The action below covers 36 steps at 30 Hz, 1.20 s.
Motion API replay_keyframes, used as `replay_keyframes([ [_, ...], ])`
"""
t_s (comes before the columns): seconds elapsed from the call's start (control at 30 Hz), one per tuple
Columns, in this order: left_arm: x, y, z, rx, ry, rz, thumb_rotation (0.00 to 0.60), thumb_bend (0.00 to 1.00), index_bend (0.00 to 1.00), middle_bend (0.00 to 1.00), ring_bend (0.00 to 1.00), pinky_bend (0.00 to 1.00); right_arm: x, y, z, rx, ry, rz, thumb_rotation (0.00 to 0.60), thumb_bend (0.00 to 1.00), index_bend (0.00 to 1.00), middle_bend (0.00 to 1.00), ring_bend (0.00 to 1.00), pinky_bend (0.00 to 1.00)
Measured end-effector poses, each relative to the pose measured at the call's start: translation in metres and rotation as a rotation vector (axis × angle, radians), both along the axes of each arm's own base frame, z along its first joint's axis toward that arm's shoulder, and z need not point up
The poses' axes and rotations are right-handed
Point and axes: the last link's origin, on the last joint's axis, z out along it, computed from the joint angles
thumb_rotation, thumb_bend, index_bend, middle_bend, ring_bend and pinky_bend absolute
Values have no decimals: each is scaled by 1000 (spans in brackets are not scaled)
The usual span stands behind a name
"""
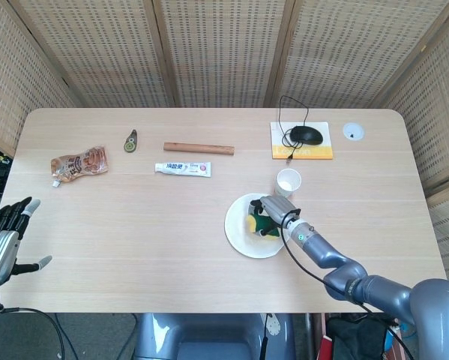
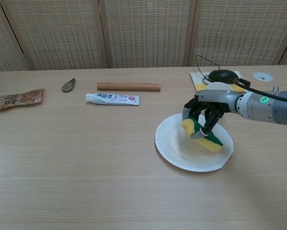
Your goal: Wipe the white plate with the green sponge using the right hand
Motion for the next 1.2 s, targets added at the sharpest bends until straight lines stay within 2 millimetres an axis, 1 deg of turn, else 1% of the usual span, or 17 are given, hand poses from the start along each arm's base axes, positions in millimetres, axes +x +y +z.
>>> replay_keyframes([
  [0.23,0,0,-1,-6,1,2,600,0,0,0,0,0,-13,2,-4,7,10,-16,600,213,473,506,379,569],
  [0.57,1,-1,-2,-16,-1,-2,600,0,0,0,0,0,-21,4,-7,17,4,-27,600,218,475,507,379,569],
  [0.67,2,-2,-2,-19,-7,-5,600,0,0,0,0,0,-19,3,-2,3,-13,-18,600,219,475,507,379,569],
  [0.77,3,-3,-1,-19,-14,-13,600,0,0,0,0,0,-12,3,6,-14,-40,2,600,219,476,508,379,569],
  [0.93,4,-6,2,-20,-28,-22,600,0,0,0,0,0,-3,1,32,-69,-75,43,600,219,478,509,379,569],
  [1.0,4,-7,2,-22,-31,-29,600,0,0,0,0,0,-5,1,38,-83,-72,31,600,219,478,509,379,569],
  [1.07,5,-9,3,-24,-34,-33,600,0,0,0,0,0,-10,1,39,-88,-66,8,600,219,478,509,379,569],
  [1.2,5,-10,3,-25,-35,-34,600,0,0,0,0,0,-23,4,32,-78,-44,-36,600,219,478,510,379,569],
])
